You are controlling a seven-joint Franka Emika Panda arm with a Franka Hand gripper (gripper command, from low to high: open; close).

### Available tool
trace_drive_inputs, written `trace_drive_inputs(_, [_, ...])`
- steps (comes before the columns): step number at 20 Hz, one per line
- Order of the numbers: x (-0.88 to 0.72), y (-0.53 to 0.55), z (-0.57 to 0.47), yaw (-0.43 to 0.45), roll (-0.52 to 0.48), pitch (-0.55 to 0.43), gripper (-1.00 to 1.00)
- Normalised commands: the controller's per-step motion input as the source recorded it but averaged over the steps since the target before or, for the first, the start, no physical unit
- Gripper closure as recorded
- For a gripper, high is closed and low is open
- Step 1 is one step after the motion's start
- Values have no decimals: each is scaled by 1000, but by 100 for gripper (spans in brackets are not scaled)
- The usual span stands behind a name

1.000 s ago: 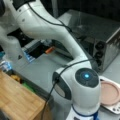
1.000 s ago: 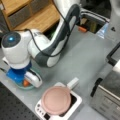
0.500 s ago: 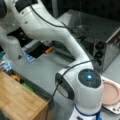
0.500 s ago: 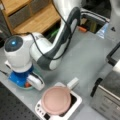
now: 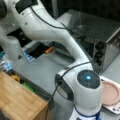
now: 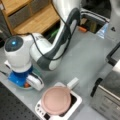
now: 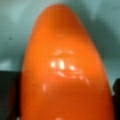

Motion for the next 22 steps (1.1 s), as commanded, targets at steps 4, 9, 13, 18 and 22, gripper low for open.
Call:
trace_drive_inputs(4, [115, -221, -76, 126, -32, 77, 100])
trace_drive_inputs(9, [-8, -90, 229, 61, -45, 148, 100])
trace_drive_inputs(13, [-64, 3, 395, 29, -70, 186, 100])
trace_drive_inputs(18, [-5, 57, 273, 0, -80, 151, 100])
trace_drive_inputs(22, [57, 147, 174, -42, -88, 106, 100])
